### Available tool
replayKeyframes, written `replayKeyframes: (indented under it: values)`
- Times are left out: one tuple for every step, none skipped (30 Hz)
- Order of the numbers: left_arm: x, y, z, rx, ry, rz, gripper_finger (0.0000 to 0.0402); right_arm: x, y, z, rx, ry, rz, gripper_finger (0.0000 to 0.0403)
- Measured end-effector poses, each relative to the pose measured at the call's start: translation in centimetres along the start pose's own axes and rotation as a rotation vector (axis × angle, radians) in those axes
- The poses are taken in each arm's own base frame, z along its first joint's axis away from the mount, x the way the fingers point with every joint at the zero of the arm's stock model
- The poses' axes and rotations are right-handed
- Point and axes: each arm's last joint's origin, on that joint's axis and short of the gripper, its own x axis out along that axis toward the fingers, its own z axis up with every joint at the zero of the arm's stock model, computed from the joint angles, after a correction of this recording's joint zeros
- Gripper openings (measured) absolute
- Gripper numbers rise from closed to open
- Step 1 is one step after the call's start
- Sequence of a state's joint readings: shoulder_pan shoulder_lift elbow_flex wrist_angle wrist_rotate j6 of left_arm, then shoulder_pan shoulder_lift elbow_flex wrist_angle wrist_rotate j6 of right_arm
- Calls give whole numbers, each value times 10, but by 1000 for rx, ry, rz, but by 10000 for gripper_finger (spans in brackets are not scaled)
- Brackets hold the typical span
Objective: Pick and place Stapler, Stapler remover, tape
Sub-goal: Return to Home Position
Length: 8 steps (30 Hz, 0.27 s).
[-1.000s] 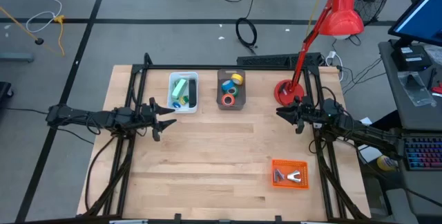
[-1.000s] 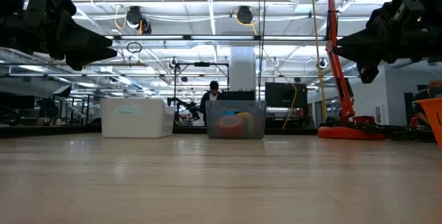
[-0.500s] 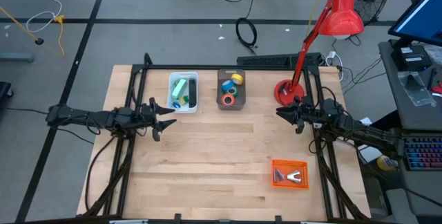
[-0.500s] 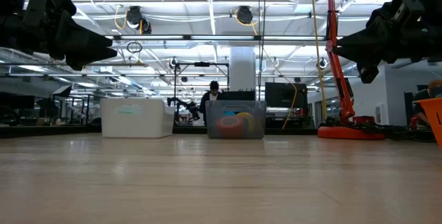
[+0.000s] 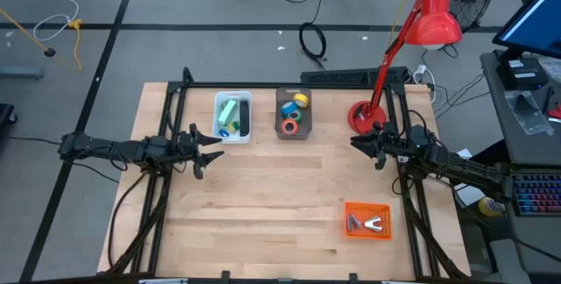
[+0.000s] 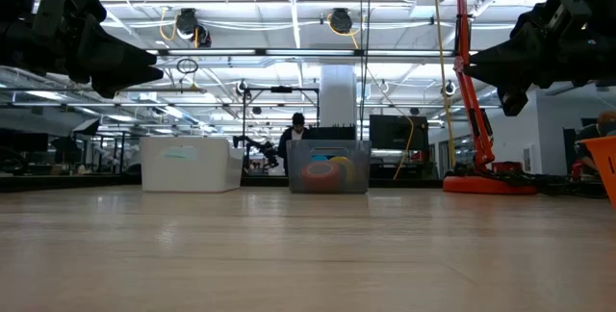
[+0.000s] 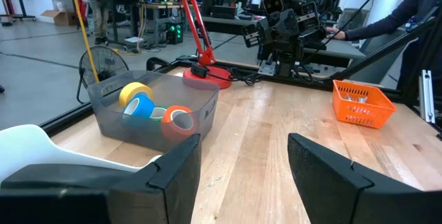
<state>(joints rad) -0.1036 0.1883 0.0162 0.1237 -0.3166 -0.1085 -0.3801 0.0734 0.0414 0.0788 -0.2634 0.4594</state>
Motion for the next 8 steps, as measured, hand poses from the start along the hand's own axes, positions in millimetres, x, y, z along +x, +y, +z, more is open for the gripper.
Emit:
replayKeyframes:
  values:
    - [0, 0, 0, 0, 0, 0, 216, 0, 0, 0, 0, 0, 0, 87]
    - [0, 0, 0, 0, 0, 0, 216, 0, 0, 0, 0, 0, 0, 87]
    - [0, 0, 0, 0, 0, 0, 216, 0, 0, 0, 0, 0, 0, 86]
    - [0, 0, 0, 0, 0, 0, 216, 0, 0, 0, 0, 0, 0, 86]
    - [0, 0, 0, 0, 0, 0, 216, 0, 0, 0, 0, 0, 0, 86]
    - [0, 0, 0, 0, 0, 0, 216, 0, 0, 0, 0, 0, 0, 87]
    - [0, 0, 0, 0, 0, 0, 216, 0, 0, 0, 0, 0, 0, 87]
    - [0, 0, 0, 0, 0, 0, 216, 0, 0, 0, 0, 0, 0, 87]
